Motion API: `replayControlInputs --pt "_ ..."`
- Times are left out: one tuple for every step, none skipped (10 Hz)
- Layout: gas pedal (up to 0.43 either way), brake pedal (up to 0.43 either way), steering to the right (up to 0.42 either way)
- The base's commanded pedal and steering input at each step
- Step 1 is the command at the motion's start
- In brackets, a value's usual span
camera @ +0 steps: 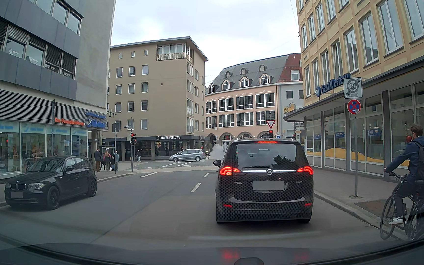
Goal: Follow the waypoints while adhering to traffic rules and regulations
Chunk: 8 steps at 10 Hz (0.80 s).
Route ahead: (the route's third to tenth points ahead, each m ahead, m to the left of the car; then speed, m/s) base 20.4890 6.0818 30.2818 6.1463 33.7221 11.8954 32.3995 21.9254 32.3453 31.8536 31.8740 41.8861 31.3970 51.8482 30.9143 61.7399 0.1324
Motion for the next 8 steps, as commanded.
replayControlInputs --pt "0.000 0.122 -0.140" --pt "0.000 0.128 -0.140" --pt "0.000 0.128 -0.140" --pt "0.000 0.128 -0.140" --pt "0.000 0.128 -0.140" --pt "0.000 0.128 -0.140" --pt "0.000 0.128 -0.140" --pt "0.000 0.128 -0.140"
